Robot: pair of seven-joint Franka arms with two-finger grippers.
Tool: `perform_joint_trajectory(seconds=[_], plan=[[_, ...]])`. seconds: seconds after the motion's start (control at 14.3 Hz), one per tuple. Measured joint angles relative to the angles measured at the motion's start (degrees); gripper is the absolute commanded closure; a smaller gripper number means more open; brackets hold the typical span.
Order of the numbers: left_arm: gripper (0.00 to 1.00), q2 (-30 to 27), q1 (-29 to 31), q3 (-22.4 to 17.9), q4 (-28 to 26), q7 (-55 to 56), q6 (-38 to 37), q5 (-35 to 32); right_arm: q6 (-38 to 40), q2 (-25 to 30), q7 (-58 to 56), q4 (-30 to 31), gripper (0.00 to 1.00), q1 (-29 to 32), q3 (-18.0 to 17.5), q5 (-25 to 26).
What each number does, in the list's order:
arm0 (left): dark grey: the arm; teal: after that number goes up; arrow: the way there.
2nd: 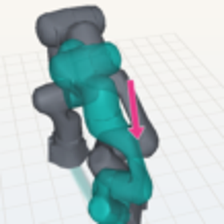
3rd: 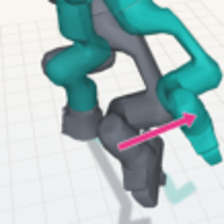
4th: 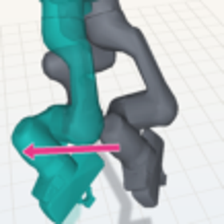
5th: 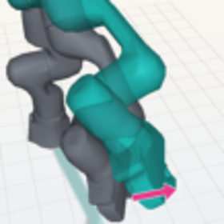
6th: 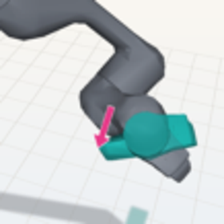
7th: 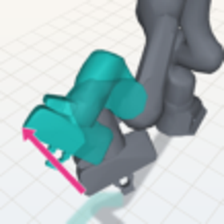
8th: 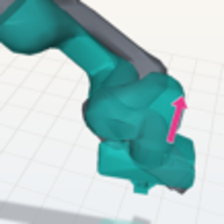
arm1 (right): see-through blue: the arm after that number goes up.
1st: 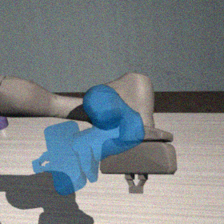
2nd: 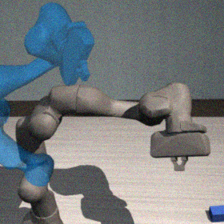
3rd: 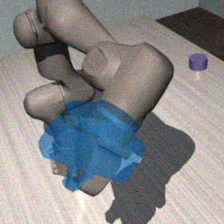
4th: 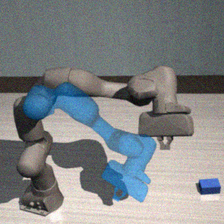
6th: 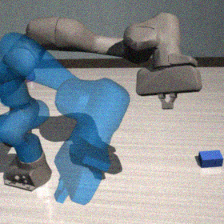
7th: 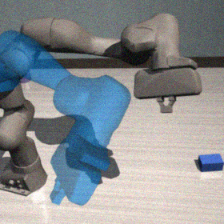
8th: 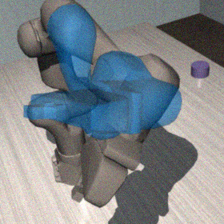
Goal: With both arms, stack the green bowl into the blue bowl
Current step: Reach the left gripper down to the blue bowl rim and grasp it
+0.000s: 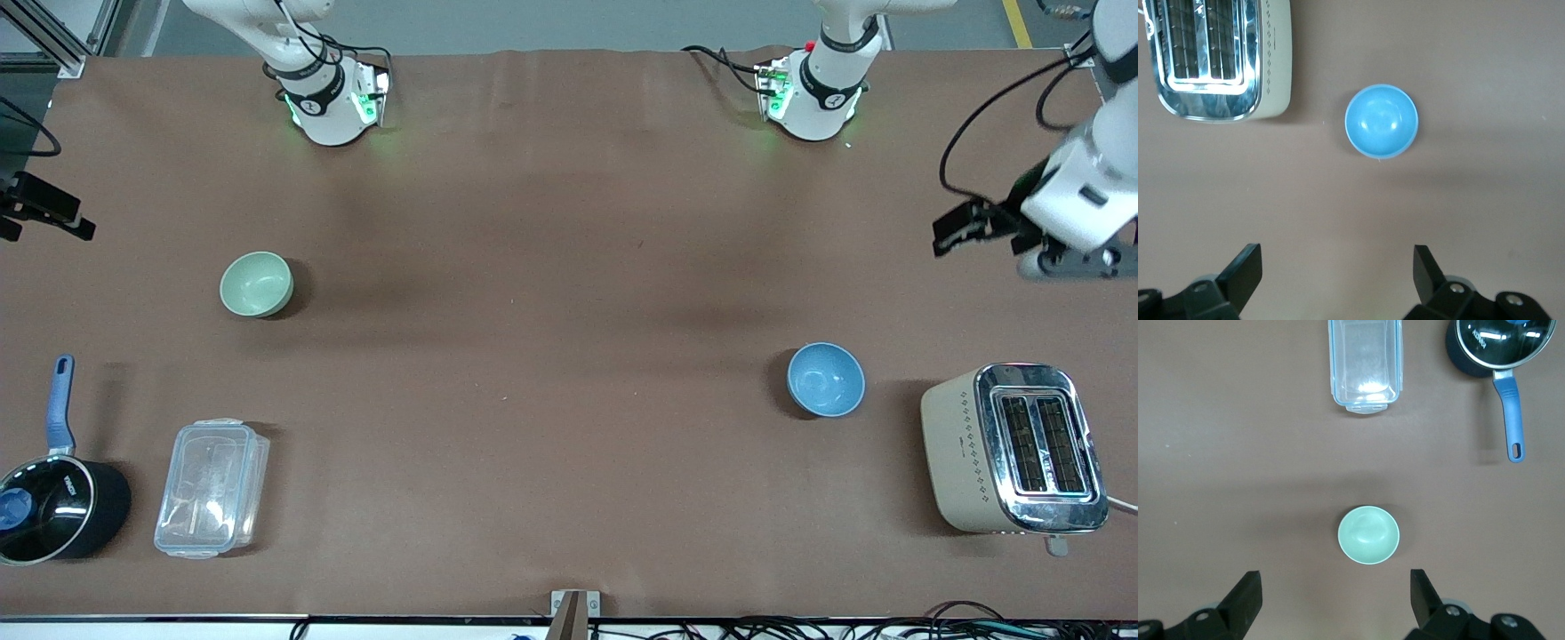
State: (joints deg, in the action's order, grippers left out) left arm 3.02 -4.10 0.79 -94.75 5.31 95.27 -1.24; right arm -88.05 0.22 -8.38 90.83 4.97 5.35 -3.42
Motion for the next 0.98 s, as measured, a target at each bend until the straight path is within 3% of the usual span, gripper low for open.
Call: perform_joint_trajectory(seconds=[0.42,0.77,0.98], plan=[[0.0,7.2,1.7,0.0,-11.0,0.0,23.3,-0.8,-3.8,-10.2,-11.6,2.1,0.01,10.9,0.4,-0.2],[0.01,15.9,2.1,0.0,-14.8,0.0,37.1,-0.8,-8.5,-15.8,-15.8,5.3,0.01,15.2,0.4,-1.2],[0.21,20.5,2.1,0.1,-16.1,0.0,42.9,-0.8,-8.8,-18.3,-16.0,6.5,0.01,16.2,0.4,-2.1]])
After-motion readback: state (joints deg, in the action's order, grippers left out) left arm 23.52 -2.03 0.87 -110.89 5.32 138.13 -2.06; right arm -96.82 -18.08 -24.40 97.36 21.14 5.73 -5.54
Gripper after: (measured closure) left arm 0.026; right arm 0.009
